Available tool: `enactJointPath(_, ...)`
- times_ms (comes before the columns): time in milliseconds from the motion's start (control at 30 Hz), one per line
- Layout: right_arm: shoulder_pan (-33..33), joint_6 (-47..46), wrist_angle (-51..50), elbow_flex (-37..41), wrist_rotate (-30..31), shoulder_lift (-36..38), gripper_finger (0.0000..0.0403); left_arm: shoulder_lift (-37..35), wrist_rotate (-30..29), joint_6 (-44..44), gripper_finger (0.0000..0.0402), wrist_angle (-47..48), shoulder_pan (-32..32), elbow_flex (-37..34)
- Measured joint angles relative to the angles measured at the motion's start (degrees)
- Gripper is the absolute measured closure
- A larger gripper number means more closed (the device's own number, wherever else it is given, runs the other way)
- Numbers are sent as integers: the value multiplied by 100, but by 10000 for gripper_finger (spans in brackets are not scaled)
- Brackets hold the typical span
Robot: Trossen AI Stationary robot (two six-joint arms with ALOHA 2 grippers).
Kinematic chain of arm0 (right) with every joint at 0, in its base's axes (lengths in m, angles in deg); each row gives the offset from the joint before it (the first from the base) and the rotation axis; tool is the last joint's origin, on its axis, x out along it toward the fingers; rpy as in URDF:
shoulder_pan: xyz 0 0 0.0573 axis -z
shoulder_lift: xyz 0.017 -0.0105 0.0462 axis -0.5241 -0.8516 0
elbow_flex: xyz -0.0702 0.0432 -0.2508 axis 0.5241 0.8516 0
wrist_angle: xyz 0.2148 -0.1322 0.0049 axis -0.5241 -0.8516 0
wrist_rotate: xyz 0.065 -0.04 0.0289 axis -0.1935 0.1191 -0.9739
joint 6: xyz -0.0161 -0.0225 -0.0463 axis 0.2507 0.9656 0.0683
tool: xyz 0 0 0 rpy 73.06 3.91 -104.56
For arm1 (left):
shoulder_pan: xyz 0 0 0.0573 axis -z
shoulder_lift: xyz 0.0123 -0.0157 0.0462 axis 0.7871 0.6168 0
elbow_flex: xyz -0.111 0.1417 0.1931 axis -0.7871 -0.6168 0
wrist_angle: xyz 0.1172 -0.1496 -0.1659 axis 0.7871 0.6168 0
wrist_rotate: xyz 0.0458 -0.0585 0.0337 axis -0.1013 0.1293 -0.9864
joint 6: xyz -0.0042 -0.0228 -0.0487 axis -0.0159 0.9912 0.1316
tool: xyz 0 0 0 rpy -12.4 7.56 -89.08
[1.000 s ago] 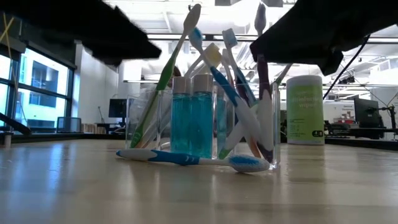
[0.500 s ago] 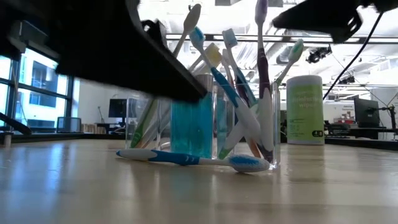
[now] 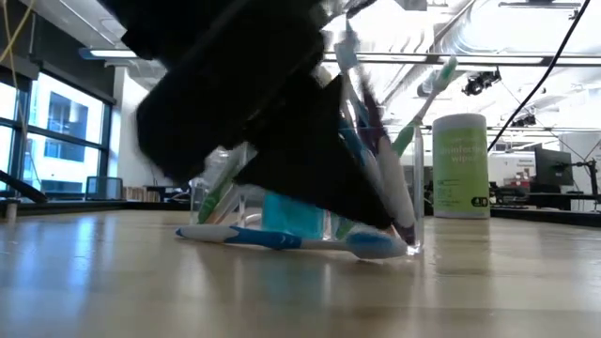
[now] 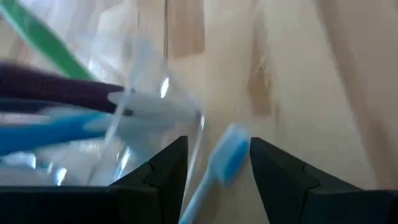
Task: Pick & Place toothbrushing station
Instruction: Put the blue toothbrush into the transparent organizer
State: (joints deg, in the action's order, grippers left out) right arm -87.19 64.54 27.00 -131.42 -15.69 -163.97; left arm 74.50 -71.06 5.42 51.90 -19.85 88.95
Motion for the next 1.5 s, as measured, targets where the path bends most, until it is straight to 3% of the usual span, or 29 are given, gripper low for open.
enactJointPath(200, -336, -120, 139, -6, 52, 2, 168, 108, 488, 107, 237, 591, -156, 292)
enactJointPath(833, -504, -122, 245, -6, 404, 0, 168, 128, 718, -346, 240, 1310, -310, 334)
enactJointPath(1367, -502, -116, 245, -4, 774, -4, 168, 150, 802, -1219, 390, 1294, -351, 321)
enactJointPath(1500, -502, -115, 245, -4, 795, -4, 168, 149, 954, -1255, 398, 1275, -351, 323)
